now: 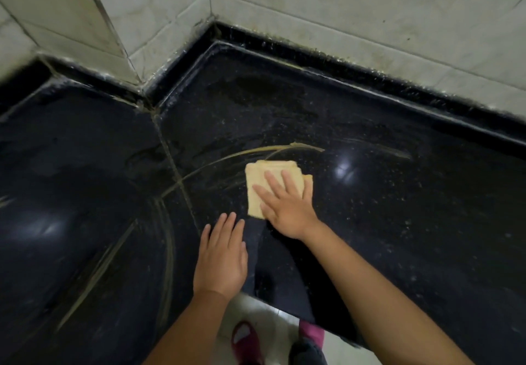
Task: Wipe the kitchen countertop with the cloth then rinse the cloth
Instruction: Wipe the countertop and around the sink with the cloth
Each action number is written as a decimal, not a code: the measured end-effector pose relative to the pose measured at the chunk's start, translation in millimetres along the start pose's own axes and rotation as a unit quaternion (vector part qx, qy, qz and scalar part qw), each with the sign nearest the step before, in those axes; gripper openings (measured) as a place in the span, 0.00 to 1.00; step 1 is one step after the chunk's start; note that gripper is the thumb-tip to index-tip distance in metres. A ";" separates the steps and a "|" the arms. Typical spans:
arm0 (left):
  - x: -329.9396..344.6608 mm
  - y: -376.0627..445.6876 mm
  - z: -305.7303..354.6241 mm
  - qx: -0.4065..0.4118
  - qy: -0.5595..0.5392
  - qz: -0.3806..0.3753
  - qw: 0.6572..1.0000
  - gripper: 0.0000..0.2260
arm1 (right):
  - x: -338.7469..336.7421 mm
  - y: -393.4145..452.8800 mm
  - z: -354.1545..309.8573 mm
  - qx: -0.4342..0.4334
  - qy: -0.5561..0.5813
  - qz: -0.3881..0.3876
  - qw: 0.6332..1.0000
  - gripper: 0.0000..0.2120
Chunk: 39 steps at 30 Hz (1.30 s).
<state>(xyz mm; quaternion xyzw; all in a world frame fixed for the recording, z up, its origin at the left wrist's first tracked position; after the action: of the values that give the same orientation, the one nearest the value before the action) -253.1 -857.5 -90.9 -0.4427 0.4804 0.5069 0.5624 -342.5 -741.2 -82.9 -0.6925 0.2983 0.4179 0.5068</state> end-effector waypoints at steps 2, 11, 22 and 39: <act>-2.2 0.5 -1.1 0.000 -0.001 0.012 1.000 0.20 | 16.2 -29.2 2.0 -0.081 -0.038 0.027 0.996 0.28; 3.8 -3.6 6.8 0.004 -0.012 -0.010 1.000 0.30 | 43.0 -126.4 151.8 0.102 -0.029 0.047 0.993 0.32; 2.4 -1.3 -0.7 -0.001 -0.002 0.040 0.999 0.20 | 8.0 7.2 2.3 0.042 0.009 0.027 0.999 0.24; 0.8 -0.5 8.6 -0.035 -0.123 0.002 0.992 0.15 | 21.1 -111.7 166.0 0.353 0.112 0.043 0.928 0.24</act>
<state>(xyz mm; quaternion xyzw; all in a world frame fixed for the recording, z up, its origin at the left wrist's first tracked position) -251.8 -849.0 -90.4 -0.3953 0.3903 0.5756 0.6001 -285.0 -548.6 -73.7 -0.4973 0.5113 0.2266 0.6633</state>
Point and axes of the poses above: each hand's wrist, its own y-axis towards the middle knuckle, its own x-axis out of the palm, z = x × y, the point moved 5 cm from there along y, towards the middle knuckle, and after that the axes turned 5 degrees about x, right-handed, at the moved point
